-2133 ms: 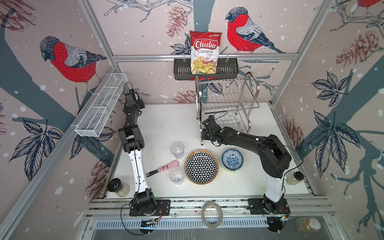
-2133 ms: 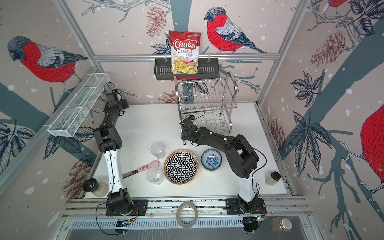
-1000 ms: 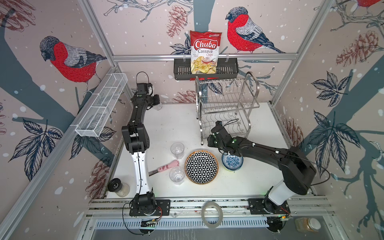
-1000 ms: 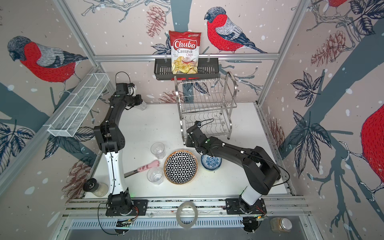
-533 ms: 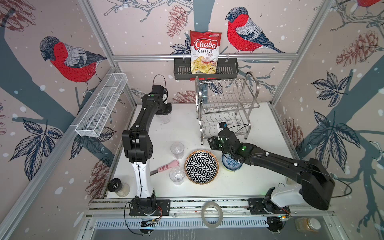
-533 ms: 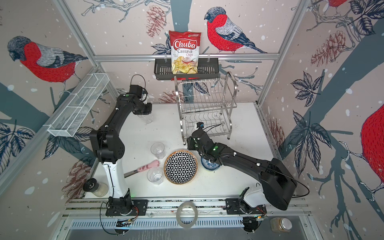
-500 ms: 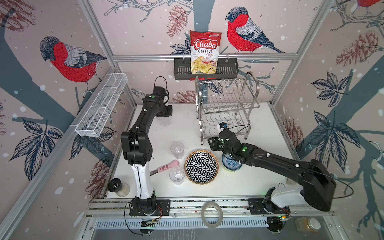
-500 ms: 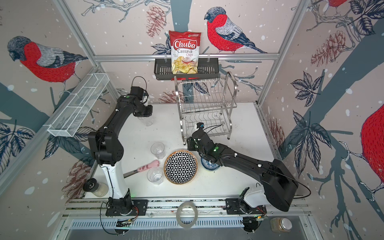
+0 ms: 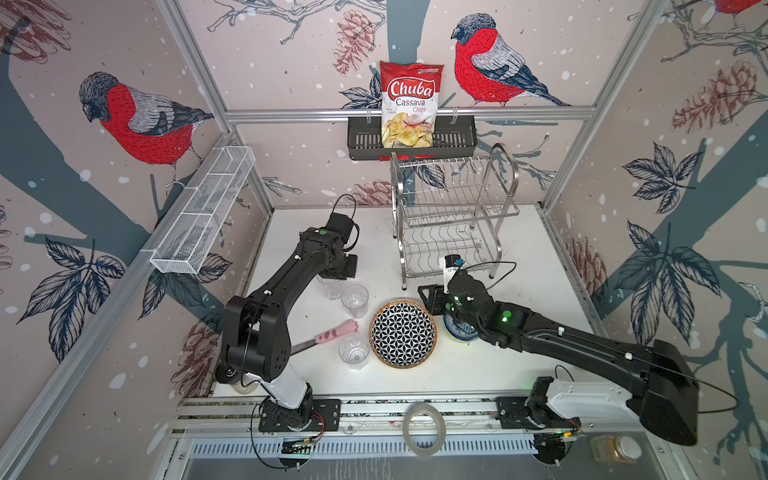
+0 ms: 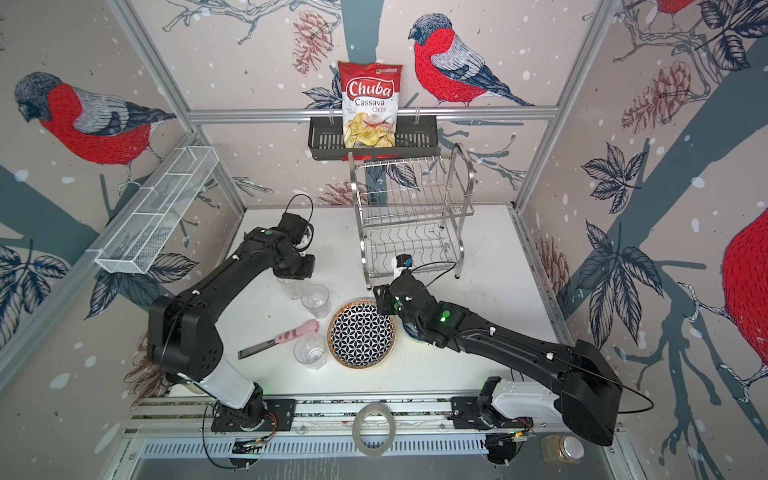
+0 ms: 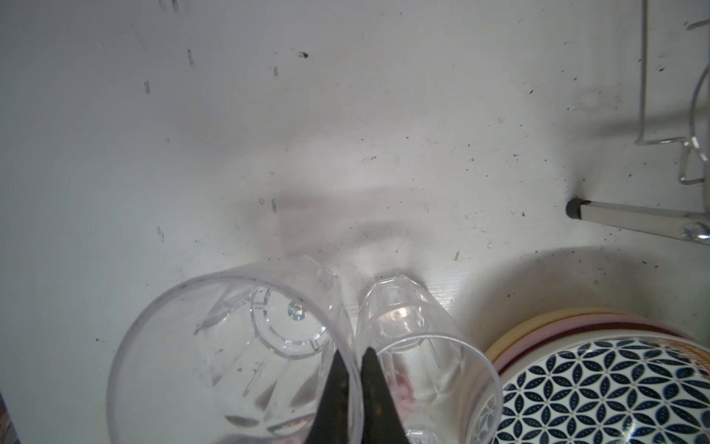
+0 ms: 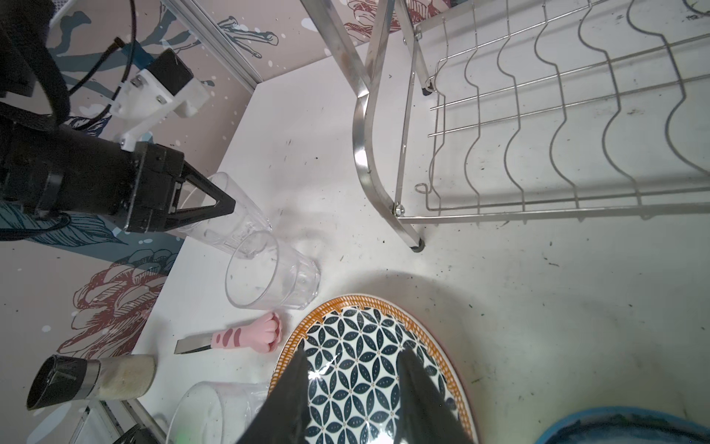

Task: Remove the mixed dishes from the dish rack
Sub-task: 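Lower the clear glass onto the table and open the left gripper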

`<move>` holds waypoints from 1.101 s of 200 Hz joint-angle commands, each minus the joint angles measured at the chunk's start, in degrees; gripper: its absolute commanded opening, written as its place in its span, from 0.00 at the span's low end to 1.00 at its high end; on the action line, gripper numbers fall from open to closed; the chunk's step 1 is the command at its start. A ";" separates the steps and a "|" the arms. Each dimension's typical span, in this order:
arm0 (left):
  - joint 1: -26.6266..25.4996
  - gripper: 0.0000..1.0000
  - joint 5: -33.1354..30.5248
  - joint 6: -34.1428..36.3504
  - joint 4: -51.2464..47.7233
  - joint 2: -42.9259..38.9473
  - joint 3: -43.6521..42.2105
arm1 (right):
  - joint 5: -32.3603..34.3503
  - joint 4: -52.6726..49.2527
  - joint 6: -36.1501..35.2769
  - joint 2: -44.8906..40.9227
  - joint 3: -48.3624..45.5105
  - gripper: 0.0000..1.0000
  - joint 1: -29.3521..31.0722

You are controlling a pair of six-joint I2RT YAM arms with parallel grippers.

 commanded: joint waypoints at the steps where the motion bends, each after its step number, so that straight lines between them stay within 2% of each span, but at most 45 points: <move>1: -0.44 0.00 -2.93 -1.96 -1.28 -1.55 -1.55 | 2.76 0.20 1.24 -1.08 -0.63 0.41 0.82; 68: -0.63 0.00 -2.01 -5.45 6.43 -6.04 -10.72 | 5.18 -0.19 1.09 -3.46 -1.25 0.42 1.71; 159: -0.64 0.00 -1.58 -8.99 14.12 -7.86 -17.57 | 7.32 -1.85 1.57 -5.60 -1.72 0.44 2.10; 189: -0.64 0.11 -2.38 -9.52 15.26 -8.24 -18.95 | 8.34 -2.32 1.79 -6.41 -1.97 0.44 2.45; 220: -0.60 0.32 -2.57 -10.00 15.09 -9.71 -18.79 | 9.25 -3.37 1.36 -6.55 -1.60 0.46 2.47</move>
